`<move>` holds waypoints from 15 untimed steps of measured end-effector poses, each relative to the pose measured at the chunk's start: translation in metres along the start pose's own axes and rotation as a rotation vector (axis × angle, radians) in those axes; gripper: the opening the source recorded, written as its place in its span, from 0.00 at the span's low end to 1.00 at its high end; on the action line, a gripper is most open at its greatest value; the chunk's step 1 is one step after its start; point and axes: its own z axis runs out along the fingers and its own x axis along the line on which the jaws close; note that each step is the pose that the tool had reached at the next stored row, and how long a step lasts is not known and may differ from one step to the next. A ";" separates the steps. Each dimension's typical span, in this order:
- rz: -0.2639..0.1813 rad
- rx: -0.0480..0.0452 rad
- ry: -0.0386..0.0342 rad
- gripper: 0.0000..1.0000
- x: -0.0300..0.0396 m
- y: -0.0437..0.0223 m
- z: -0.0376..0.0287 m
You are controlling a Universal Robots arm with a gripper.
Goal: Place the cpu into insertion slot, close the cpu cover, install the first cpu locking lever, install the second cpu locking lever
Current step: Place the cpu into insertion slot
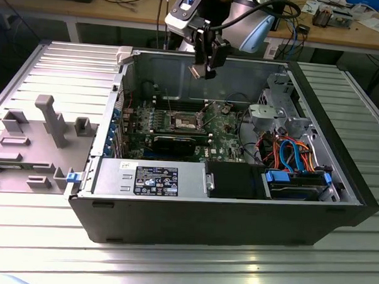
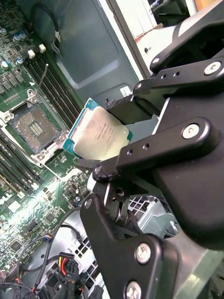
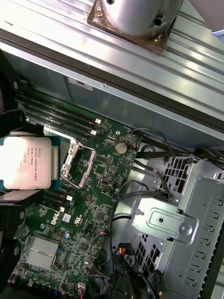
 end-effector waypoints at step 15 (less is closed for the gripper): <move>0.017 -0.0003 -0.0015 0.54 -0.0001 0.0002 0.0002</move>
